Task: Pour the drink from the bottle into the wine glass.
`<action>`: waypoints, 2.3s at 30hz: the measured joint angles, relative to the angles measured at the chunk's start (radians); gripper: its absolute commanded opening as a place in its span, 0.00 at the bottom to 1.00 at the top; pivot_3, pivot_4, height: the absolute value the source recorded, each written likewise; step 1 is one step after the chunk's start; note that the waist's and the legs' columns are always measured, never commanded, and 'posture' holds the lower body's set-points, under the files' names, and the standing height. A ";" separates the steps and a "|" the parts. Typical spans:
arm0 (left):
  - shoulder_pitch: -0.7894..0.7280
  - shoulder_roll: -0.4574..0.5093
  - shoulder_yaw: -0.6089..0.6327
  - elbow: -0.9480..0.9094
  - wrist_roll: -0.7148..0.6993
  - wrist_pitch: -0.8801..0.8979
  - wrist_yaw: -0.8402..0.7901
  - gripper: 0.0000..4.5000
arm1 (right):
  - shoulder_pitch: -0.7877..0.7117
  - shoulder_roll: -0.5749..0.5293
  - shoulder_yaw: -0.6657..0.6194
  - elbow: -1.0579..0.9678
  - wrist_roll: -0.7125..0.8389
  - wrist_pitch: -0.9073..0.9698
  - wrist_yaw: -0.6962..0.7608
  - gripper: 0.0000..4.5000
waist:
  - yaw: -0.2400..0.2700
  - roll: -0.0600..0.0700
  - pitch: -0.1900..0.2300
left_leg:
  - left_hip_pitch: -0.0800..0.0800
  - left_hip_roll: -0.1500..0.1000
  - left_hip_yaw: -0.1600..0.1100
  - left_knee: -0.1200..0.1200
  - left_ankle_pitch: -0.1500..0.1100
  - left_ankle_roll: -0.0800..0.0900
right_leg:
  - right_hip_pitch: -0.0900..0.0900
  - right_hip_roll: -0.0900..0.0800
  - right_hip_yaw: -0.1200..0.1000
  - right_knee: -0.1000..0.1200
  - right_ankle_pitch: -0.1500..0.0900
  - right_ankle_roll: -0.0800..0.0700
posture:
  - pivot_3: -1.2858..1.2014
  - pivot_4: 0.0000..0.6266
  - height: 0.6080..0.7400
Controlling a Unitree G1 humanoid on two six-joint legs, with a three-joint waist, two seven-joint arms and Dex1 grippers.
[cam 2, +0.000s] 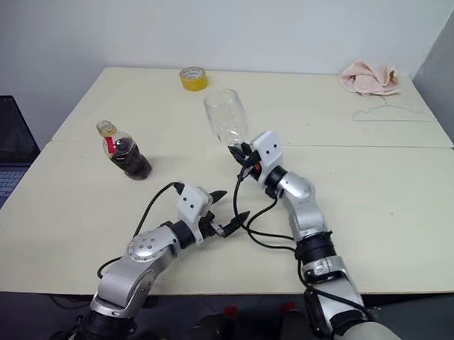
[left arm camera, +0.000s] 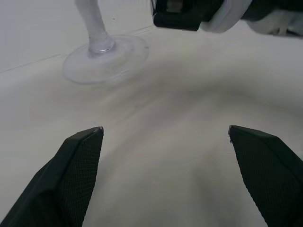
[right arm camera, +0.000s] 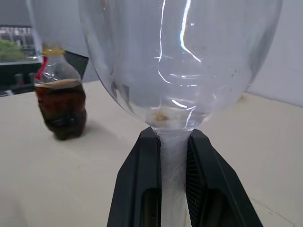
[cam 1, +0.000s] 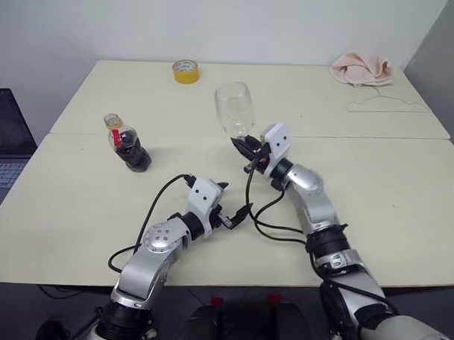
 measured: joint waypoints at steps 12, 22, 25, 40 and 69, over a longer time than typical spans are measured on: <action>0.008 0.010 0.017 0.000 -0.002 0.008 0.000 1.00 | 0.054 -0.039 0.040 -0.004 -0.044 0.081 -0.085 0.08 | -0.005 0.001 -0.002 | 0.002 0.001 0.001 -0.003 0.000 0.000 | 0.001 0.000 0.001 0.000 0.000 0.000 | 0.52 0.24 1.00; 0.007 0.016 0.023 0.000 -0.003 0.008 -0.002 1.00 | 0.147 -0.083 0.048 -0.156 -0.015 0.198 -0.051 0.07 | -0.002 0.004 -0.011 | 0.003 0.001 0.001 -0.005 0.000 0.000 | 0.002 0.000 0.001 -0.001 0.000 0.000 | 0.52 0.24 1.00; 0.007 0.018 0.026 0.000 -0.003 0.008 -0.006 1.00 | 0.197 -0.123 0.057 -0.230 0.002 0.224 -0.017 0.07 | 0.000 0.004 -0.012 | 0.003 0.000 0.001 -0.005 0.000 0.000 | 0.002 0.000 0.001 -0.001 0.000 0.000 | 0.52 0.24 1.00; 0.000 0.018 0.036 0.016 -0.002 0.005 -0.023 1.00 | 0.217 -0.162 0.096 -0.314 0.022 0.308 0.020 0.07 | 0.002 0.004 -0.015 | 0.004 0.000 0.001 -0.006 0.000 0.000 | 0.003 0.000 0.001 -0.001 0.000 0.000 | 0.52 0.24 1.00; 0.078 0.038 0.214 0.047 -0.081 -0.027 -0.024 1.00 | 0.523 -0.557 -0.127 -0.739 0.292 0.619 0.216 0.99 | 0.024 0.004 -0.013 | 0.002 0.000 0.002 -0.007 0.000 0.000 | 0.001 0.000 0.002 -0.003 0.000 0.000 | 0.52 0.24 1.00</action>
